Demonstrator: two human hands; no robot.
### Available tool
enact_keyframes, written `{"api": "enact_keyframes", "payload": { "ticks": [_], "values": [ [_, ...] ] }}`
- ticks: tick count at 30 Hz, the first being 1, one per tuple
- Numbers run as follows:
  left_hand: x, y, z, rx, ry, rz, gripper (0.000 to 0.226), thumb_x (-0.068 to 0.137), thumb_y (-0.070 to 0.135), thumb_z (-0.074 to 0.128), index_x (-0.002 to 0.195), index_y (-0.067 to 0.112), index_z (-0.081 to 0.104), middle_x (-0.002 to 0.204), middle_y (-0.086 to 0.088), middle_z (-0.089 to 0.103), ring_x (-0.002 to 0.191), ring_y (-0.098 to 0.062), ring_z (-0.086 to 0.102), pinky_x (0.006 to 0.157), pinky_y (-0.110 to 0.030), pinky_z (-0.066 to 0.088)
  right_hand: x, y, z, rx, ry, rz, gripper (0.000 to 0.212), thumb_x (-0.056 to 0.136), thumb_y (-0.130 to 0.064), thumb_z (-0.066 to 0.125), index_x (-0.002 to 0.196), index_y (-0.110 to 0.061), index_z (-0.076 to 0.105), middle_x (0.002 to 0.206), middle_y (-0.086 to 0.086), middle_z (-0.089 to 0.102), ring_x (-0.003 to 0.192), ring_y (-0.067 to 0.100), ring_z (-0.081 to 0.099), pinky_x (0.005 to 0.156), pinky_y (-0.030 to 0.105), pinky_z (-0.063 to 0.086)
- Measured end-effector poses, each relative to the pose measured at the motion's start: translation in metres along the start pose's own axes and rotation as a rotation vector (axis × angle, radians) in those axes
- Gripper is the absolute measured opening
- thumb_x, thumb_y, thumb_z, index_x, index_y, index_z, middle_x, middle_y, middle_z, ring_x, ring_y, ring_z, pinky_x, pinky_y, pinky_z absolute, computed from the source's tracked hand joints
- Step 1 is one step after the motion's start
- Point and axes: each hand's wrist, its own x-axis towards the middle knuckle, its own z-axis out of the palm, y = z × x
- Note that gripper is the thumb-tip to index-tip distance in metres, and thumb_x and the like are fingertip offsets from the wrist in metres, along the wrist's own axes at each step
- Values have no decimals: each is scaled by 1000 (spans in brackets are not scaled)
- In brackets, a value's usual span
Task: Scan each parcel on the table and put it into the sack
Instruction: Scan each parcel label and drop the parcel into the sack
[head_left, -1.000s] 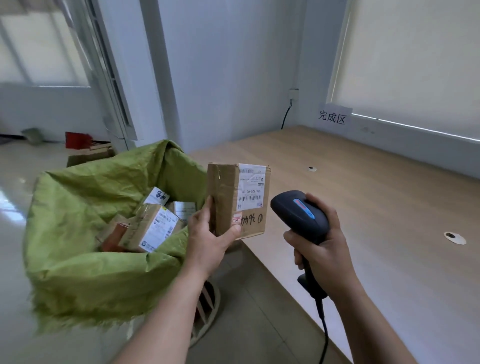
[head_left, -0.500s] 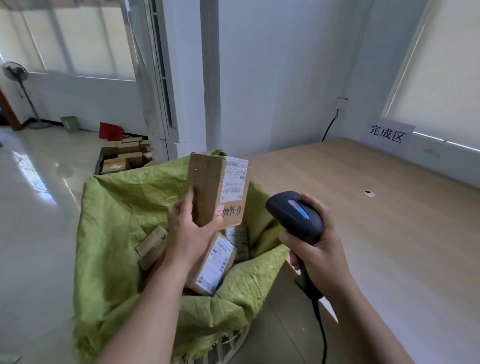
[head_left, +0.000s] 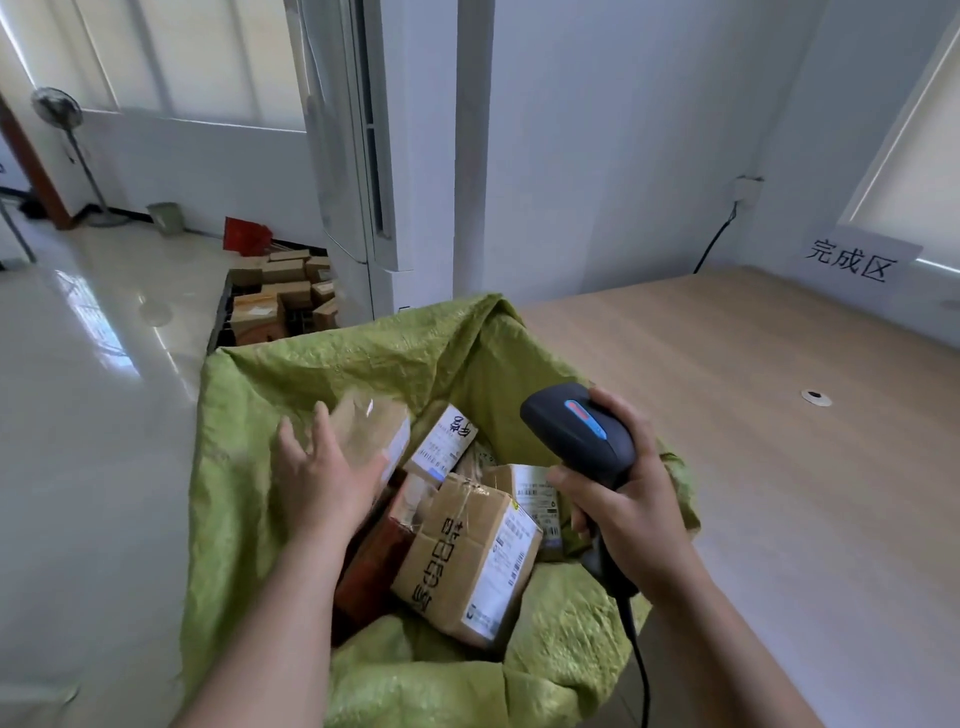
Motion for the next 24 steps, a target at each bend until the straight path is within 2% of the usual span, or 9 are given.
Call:
{"api": "enact_keyframes", "payload": {
  "ticks": [3, 6, 8, 10, 14, 15, 18, 22, 24],
  "values": [
    [0, 15, 8, -36, -24, 84, 84, 84, 40, 66, 152, 23, 18, 159, -10, 0, 146, -29, 2, 116, -48, 19, 2, 4, -7, -12, 30, -8, 76, 79, 11, 72, 116, -52, 55, 108, 16, 61, 45, 21, 47, 43, 27, 45],
    [-8, 38, 18, -115, -78, 201, 79, 86, 37, 65, 151, 26, 22, 159, -2, 7, 145, -24, 9, 112, -44, 25, -4, 4, -20, -11, 77, -17, 79, 79, 17, 69, 113, -54, 57, 105, 3, 65, 45, 15, 48, 41, 25, 43],
    [-19, 55, 24, -170, -122, 289, 74, 87, 34, 65, 150, 26, 26, 158, 0, 13, 144, -22, 12, 111, -41, 26, -11, 1, -29, -4, 115, -16, 76, 75, 12, 71, 112, -54, 57, 101, -4, 65, 44, 16, 46, 40, 26, 42],
    [-31, 73, 30, -241, -172, 357, 71, 87, 31, 64, 149, 27, 29, 156, 2, 17, 143, -19, 17, 109, -39, 27, -20, -3, -41, -3, 149, -7, 70, 71, 2, 70, 111, -55, 57, 99, -2, 64, 44, 18, 44, 40, 27, 41],
    [-63, 101, 42, -279, -227, 508, 67, 85, 31, 67, 145, 28, 36, 152, 4, 27, 140, -15, 24, 107, -29, 26, -46, -11, -70, -24, 210, -7, 72, 76, 9, 69, 118, -48, 55, 102, 4, 62, 45, 20, 44, 41, 28, 41],
    [-73, 107, 44, -278, -253, 529, 66, 85, 32, 67, 145, 28, 38, 152, 5, 29, 140, -15, 25, 107, -28, 26, -54, -14, -77, -30, 229, -8, 70, 75, 6, 70, 117, -48, 55, 103, 4, 61, 45, 21, 44, 41, 28, 42],
    [-106, 124, 51, -276, -328, 601, 64, 84, 34, 68, 143, 29, 41, 151, 6, 32, 138, -15, 29, 110, -39, 35, -80, -28, -101, -50, 300, 2, 65, 70, -6, 70, 118, -47, 53, 102, 7, 61, 45, 19, 47, 42, 27, 42],
    [-162, 153, 64, -239, -400, 698, 61, 85, 32, 68, 140, 27, 45, 149, 4, 36, 139, -15, 26, 110, -32, 25, -128, -45, -142, -79, 400, 37, 65, 70, -9, 69, 118, -49, 52, 97, 9, 60, 47, 18, 48, 43, 26, 43],
    [-193, 168, 71, -248, -464, 738, 59, 85, 32, 69, 139, 26, 46, 149, 3, 36, 139, -15, 25, 112, -33, 24, -155, -52, -163, -100, 448, 56, 64, 70, -12, 69, 117, -52, 52, 96, 8, 61, 47, 21, 48, 45, 27, 43]
  ]
}}
